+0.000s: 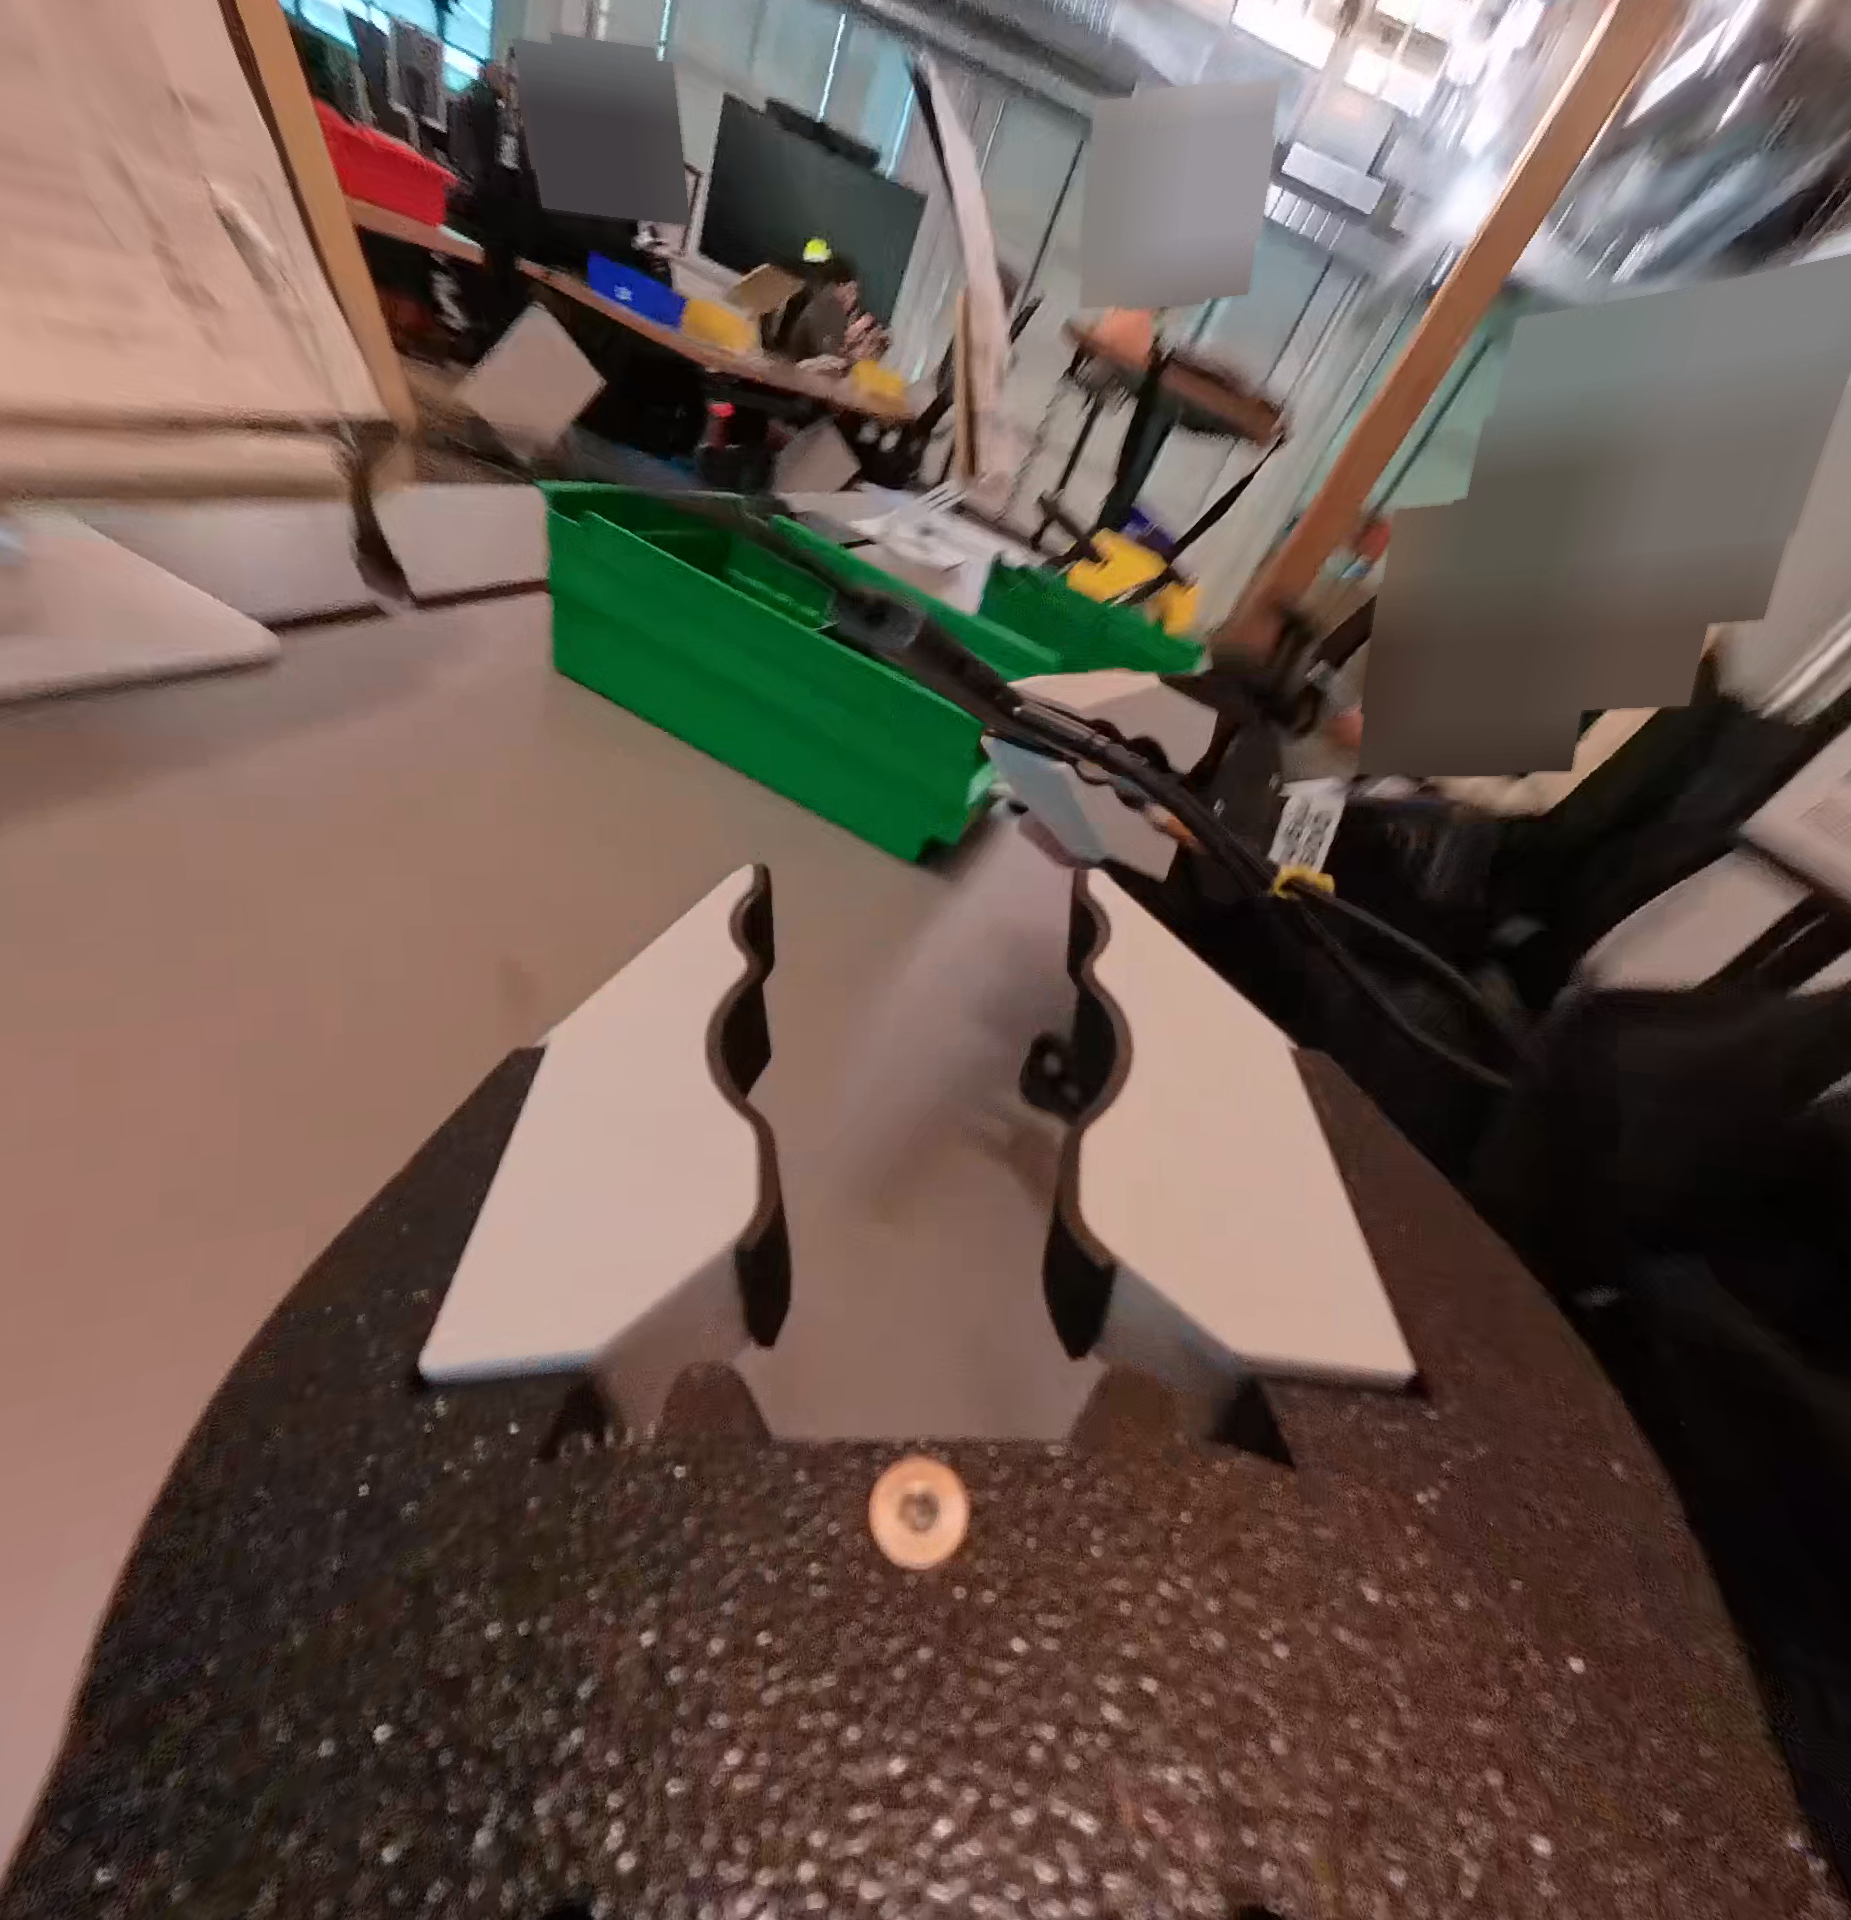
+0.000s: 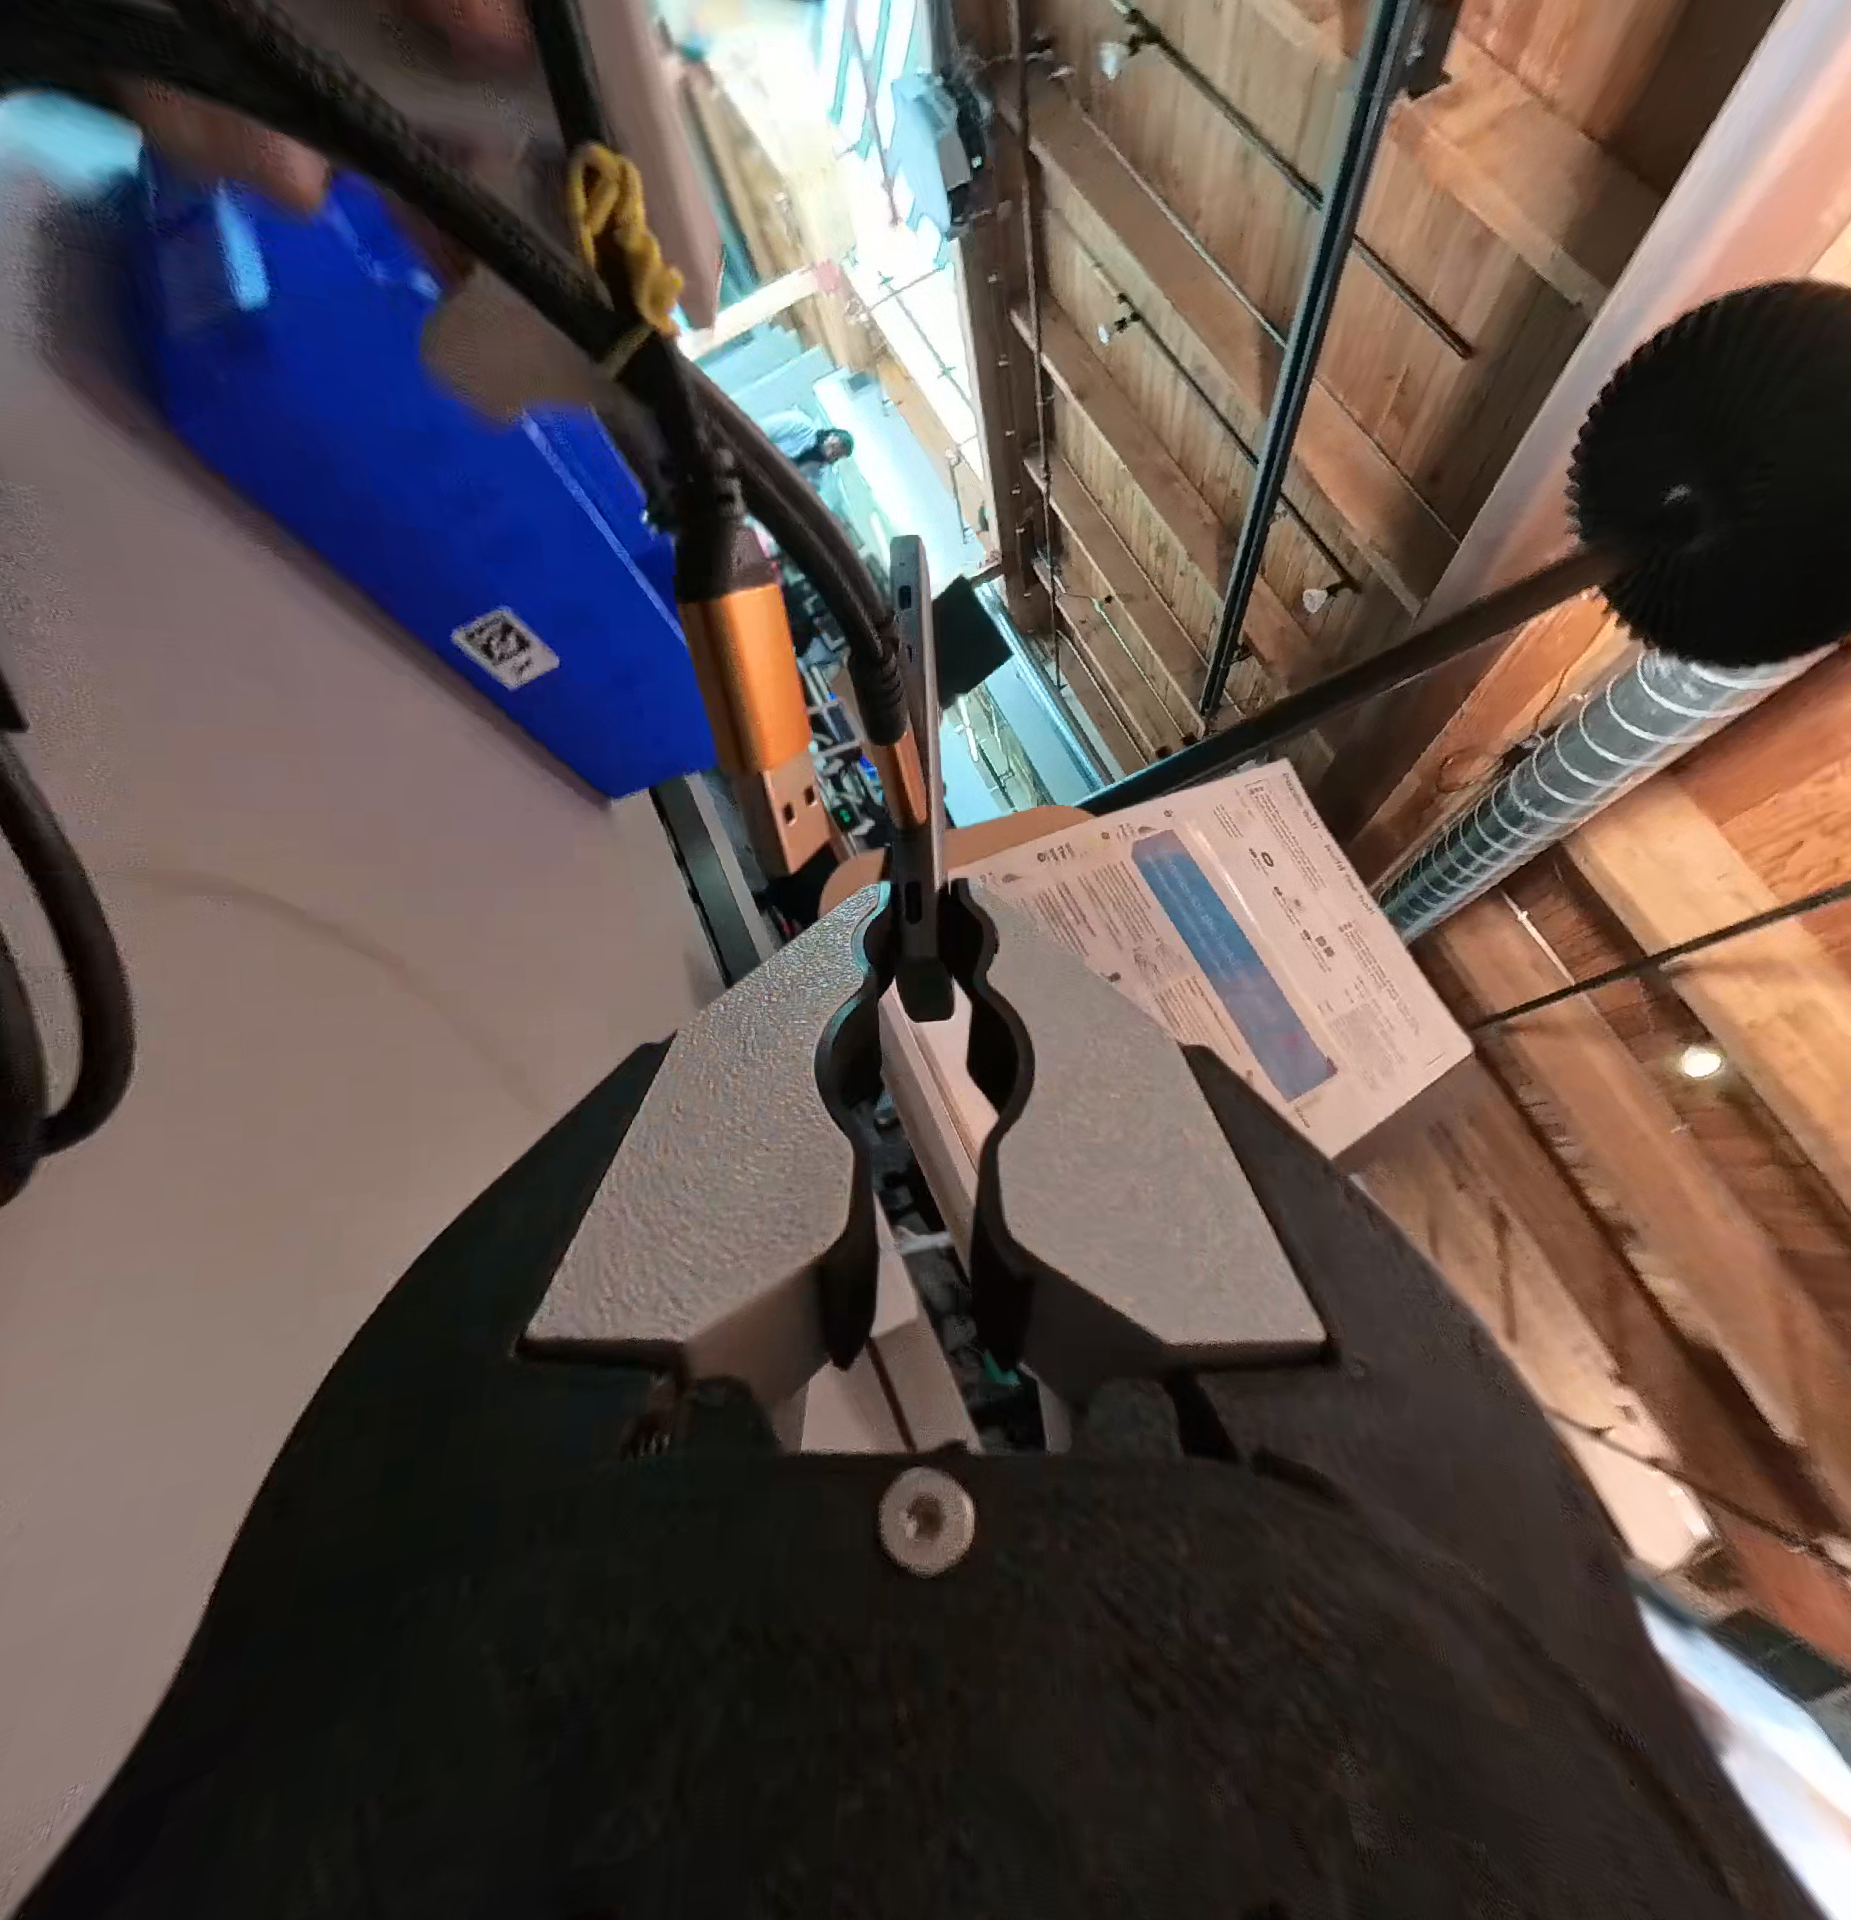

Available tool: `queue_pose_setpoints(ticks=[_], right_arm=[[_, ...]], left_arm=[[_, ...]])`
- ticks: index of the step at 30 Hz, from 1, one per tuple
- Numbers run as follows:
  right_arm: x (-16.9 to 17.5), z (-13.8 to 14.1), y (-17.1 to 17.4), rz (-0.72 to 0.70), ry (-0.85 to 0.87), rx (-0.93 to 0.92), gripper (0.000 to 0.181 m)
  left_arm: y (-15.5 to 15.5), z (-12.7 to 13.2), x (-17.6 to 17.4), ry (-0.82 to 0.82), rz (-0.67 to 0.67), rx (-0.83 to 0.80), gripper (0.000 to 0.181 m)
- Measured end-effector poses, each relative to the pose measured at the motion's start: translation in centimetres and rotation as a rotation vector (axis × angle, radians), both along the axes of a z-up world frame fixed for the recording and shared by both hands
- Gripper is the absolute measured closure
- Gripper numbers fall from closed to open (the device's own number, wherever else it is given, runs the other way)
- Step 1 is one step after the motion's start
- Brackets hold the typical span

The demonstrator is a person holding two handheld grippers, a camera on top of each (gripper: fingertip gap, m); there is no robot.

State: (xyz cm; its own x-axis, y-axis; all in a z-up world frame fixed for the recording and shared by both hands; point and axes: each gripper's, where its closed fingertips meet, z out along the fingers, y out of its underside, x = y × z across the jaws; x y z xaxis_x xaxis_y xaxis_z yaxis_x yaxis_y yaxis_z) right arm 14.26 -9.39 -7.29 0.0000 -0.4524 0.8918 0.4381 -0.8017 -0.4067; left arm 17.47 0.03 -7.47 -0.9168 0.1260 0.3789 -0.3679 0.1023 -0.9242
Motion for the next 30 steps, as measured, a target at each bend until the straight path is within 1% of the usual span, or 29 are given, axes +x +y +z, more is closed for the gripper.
queue_pose_setpoints(ticks=[2,4,5,7,9,10,12,17,19,21,23,24,27,30], right_arm=[[0.2,-1.1,-0.3,-0.038,-0.006,-0.114,0.174],[0.3,-2.2,0.3,-0.044,0.004,-0.202,0.173],[0.3,-2.5,0.8,-0.035,-0.005,-0.23,0.173],[0.2,-2.8,2.0,-0.006,-0.001,-0.245,0.174],[-0.1,-2.7,2.9,0.035,-0.006,-0.231,0.176],[-0.3,-2.8,3.3,0.053,0.002,-0.222,0.173],[-0.7,-2.6,3.6,0.07,-0.019,-0.218,0.173],[-1.0,-2.7,3.6,0.031,-0.078,-0.294,0.174],[-1.0,-2.8,3.7,0.022,-0.094,-0.331,0.174],[-1.1,-3.1,3.9,0.02,-0.108,-0.362,0.174],[-1.3,-3.4,4.1,0.028,-0.11,-0.39,0.174],[-1.4,-3.5,4.2,0.029,-0.12,-0.397,0.174],[-1.8,-3.3,4.5,0.029,-0.15,-0.423,0.174],[-1.8,-3.5,4.8,0.032,-0.159,-0.444,0.174]], left_arm=[[2.0,1.5,-0.2,-0.191,0.0,0.016,0.129],[2.8,3.4,-0.5,-0.325,-0.012,0.023,0.123],[2.8,3.9,-0.7,-0.399,-0.022,0.035,0.12],[2.1,3.8,-1.0,-0.55,-0.05,0.079,0.117],[1.2,2.1,-1.6,-0.633,-0.139,0.151,0.114],[0.8,1.3,-1.8,-0.651,-0.18,0.18,0.112],[0.0,-0.1,-1.6,-0.677,-0.215,0.226,0.111],[-1.3,-1.7,-1.4,-0.654,-0.268,0.261,0.114],[-1.8,-1.9,-0.9,-0.657,-0.251,0.258,0.115],[-1.8,-2.3,-0.7,-0.73,-0.262,0.272,0.121],[-1.8,-2.6,-0.4,-0.799,-0.261,0.311,0.12],[-1.7,-2.7,-0.3,-0.809,-0.265,0.335,0.119],[-1.5,-2.9,-0.7,-0.779,-0.316,0.362,0.118],[-1.3,-3.7,-1.0,-0.743,-0.362,0.402,0.117]])
